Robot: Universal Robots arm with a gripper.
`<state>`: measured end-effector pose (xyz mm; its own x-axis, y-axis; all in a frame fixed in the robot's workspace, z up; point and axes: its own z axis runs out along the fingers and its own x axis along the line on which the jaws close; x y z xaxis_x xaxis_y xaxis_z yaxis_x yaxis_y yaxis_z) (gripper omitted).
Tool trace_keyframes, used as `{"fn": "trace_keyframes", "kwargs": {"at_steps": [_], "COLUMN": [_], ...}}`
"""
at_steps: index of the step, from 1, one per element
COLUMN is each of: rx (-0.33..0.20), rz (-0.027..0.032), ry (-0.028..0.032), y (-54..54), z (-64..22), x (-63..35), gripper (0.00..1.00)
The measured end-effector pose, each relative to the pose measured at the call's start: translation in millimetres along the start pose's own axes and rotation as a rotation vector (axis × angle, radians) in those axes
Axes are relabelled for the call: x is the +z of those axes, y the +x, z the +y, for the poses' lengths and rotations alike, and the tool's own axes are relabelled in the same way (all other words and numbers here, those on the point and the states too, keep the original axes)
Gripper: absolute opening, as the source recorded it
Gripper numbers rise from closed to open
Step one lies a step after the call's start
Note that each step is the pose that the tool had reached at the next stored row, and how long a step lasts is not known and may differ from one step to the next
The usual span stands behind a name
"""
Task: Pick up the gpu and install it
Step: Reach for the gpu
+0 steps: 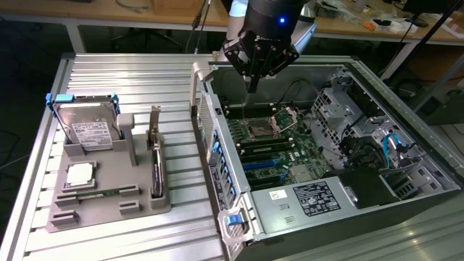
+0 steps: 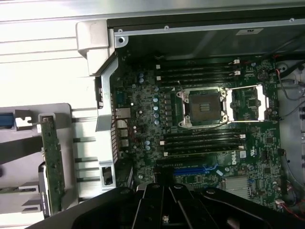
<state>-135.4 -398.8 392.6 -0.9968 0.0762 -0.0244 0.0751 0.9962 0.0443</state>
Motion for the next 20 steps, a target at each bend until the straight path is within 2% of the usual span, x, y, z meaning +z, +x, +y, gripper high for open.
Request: {"fn": "trace_keyframes", "kwargs": {"at_steps": [20], "rx": [0.0], "rz": [0.0], "ry": [0.0], "y": [6.3], "z": [-0.4], "x": [-0.1], "gripper": [0.11]}}
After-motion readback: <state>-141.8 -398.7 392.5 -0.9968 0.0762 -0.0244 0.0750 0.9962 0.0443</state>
